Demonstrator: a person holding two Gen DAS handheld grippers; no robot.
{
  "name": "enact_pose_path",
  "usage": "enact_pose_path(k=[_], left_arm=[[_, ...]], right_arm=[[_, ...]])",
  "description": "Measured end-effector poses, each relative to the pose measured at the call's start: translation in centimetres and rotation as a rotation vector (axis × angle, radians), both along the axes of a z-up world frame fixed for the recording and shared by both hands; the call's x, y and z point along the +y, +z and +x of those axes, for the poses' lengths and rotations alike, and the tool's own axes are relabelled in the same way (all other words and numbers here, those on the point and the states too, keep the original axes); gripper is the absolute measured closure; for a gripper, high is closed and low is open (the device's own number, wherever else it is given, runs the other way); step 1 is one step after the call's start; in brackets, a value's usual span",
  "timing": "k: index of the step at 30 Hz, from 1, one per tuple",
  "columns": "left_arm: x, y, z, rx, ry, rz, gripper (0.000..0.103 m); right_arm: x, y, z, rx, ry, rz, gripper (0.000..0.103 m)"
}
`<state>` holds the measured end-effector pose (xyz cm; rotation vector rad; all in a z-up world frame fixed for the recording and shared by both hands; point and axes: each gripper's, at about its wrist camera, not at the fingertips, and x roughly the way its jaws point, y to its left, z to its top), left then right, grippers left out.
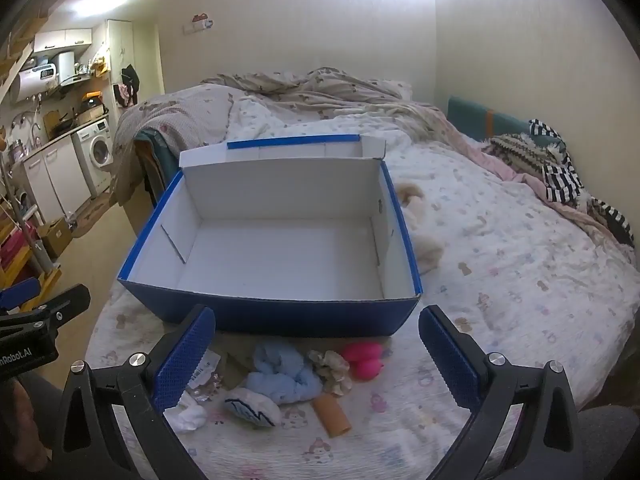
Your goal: Organize soft objects
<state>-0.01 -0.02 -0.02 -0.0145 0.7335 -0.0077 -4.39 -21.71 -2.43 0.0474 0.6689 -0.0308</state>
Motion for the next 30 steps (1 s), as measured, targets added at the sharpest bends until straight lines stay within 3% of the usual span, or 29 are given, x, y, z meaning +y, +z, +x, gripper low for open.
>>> enact_pose_path(k=[30], left_arm=[[0.19,0.42,0.15,0.003,0.000,-0.009,0.000]], right_arm=[[0.03,0.51,0.02,-0.004,0.001,0.003,0.000]])
